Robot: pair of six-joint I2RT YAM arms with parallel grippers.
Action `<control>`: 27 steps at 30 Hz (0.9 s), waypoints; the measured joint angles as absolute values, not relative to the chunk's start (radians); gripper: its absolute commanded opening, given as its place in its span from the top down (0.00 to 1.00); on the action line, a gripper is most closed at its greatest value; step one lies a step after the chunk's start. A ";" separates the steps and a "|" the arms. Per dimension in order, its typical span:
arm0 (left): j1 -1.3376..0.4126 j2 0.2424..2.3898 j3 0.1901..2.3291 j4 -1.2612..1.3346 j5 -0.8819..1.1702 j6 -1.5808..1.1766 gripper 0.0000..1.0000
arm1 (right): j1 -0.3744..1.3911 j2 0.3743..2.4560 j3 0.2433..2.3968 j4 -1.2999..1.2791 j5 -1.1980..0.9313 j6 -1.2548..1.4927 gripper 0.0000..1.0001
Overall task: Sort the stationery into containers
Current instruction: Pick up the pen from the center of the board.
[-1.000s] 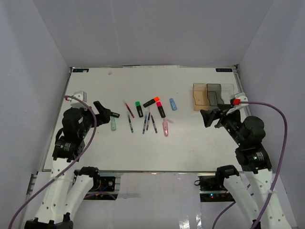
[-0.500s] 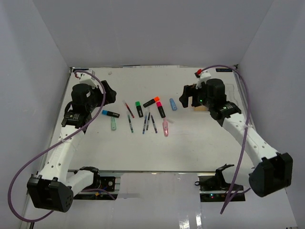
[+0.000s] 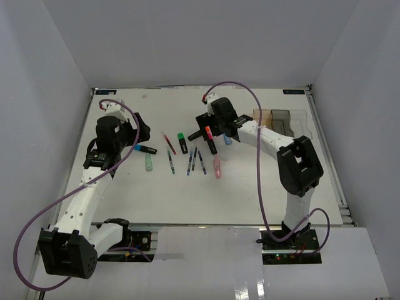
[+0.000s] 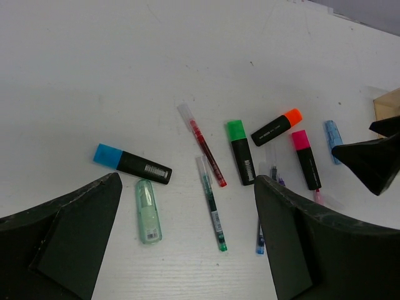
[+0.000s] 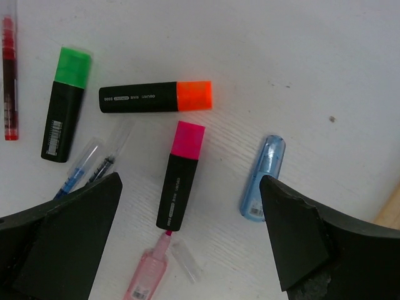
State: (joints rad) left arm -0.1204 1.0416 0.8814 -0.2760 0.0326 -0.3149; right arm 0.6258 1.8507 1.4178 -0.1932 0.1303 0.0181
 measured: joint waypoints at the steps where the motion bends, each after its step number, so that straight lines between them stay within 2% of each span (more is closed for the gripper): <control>1: -0.120 1.042 0.881 -0.276 0.033 -0.315 0.02 | 0.636 1.882 1.434 -0.194 0.136 0.018 0.01; 2: -0.120 1.042 0.881 -0.276 0.033 -0.315 0.02 | 0.645 1.910 1.451 -0.199 0.144 0.017 0.00; 8: -0.118 1.042 0.878 -0.276 0.033 -0.315 0.02 | 0.684 2.034 1.518 -0.224 0.173 0.023 0.16; 13: -0.113 1.042 0.878 -0.276 0.033 -0.315 0.02 | 0.688 2.060 1.520 -0.237 0.189 0.047 0.20; 17: -0.111 1.042 0.878 -0.276 0.034 -0.315 0.02 | 0.688 2.064 1.516 -0.236 0.201 0.065 0.30; 22: -0.109 1.042 0.878 -0.276 0.037 -0.315 0.02 | 0.687 2.078 1.508 -0.236 0.208 0.080 0.34; 27: -0.107 1.042 0.878 -0.276 0.038 -0.316 0.02 | 0.687 2.096 1.489 -0.233 0.215 0.096 0.43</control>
